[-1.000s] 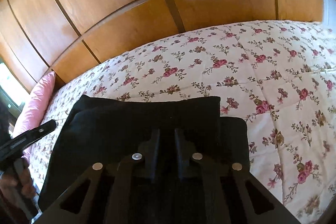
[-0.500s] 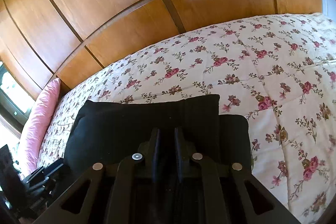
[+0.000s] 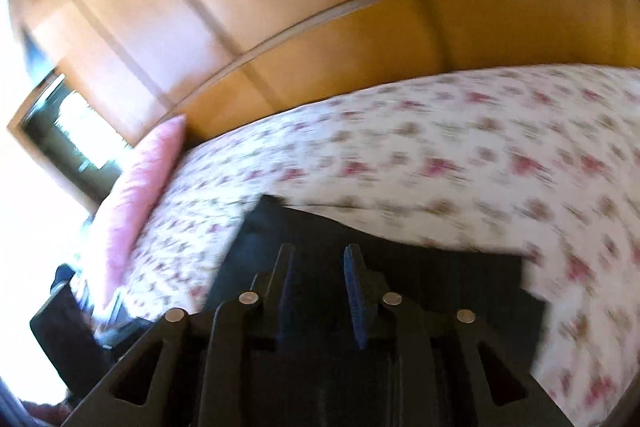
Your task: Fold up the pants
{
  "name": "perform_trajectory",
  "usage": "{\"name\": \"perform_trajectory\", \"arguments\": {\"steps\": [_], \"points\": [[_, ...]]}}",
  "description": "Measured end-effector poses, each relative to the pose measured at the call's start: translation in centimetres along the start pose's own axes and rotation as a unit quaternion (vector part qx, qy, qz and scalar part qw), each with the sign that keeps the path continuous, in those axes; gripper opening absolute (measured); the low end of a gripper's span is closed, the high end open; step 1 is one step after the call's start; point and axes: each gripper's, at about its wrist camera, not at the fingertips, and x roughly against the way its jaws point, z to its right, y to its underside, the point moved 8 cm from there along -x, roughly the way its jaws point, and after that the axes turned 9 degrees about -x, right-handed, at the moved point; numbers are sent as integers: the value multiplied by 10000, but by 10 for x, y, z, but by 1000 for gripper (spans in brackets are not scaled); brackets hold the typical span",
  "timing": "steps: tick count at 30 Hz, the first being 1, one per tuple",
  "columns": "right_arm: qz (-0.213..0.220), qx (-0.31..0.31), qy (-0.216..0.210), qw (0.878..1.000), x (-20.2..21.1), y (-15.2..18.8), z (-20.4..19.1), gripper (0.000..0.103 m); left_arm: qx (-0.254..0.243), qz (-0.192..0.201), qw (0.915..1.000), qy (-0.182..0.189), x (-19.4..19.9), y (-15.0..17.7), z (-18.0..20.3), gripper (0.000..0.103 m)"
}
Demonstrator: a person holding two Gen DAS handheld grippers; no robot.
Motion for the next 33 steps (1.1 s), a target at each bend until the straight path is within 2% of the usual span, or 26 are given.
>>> {"name": "perform_trajectory", "arguments": {"steps": [3, 7, 9, 11, 12, 14, 15, 17, 18, 20, 24, 29, 33], "points": [[-593, 255, -426, 9970, -42, -8, -33, 44, -247, -52, 9995, 211, -5, 5, 14, 36], [-1264, 497, -396, 9899, -103, -15, -54, 54, -629, -108, 9977, 236, -9, 10, 28, 36], [-1578, 535, -396, 9852, -130, -14, -57, 53, -703, -145, 9971, 235, -11, 13, 30, 36], [-1778, 713, -383, 9807, -146, -9, -62, 18, -725, -152, 9969, 274, -12, 14, 30, 36], [-1808, 948, -447, 9779, -148, -5, -70, 6, -743, -168, 9967, 272, -13, 15, 29, 36], [-1791, 1335, -639, 9726, -145, 3, -86, 2, -731, -210, 9967, 288, -14, 19, 29, 36], [-1789, 1520, -558, 9704, -146, 8, -88, 1, -705, -215, 9968, 299, -15, 21, 28, 36], [-1810, 1844, 197, 9658, -163, 19, -71, 0, -676, -243, 9971, 266, -19, 24, 26, 36], [-1823, 1826, 364, 9655, -169, 21, -62, 0, -683, -266, 9971, 211, -21, 24, 25, 36], [-1694, 1502, 246, 9737, -170, 18, -55, 0, -585, -327, 9976, 181, -23, 23, 24, 36], [-1496, 1401, 329, 9782, -159, 14, -58, 1, -482, -419, 9980, 49, -21, 21, 25, 37], [-1135, 1287, 431, 9842, -126, 11, -62, 8, -558, -452, 9972, -213, -21, 19, 27, 37], [-814, 1067, 546, 9894, -88, 14, -48, 14, -570, -488, 9966, -334, -24, 16, 30, 37]]}}
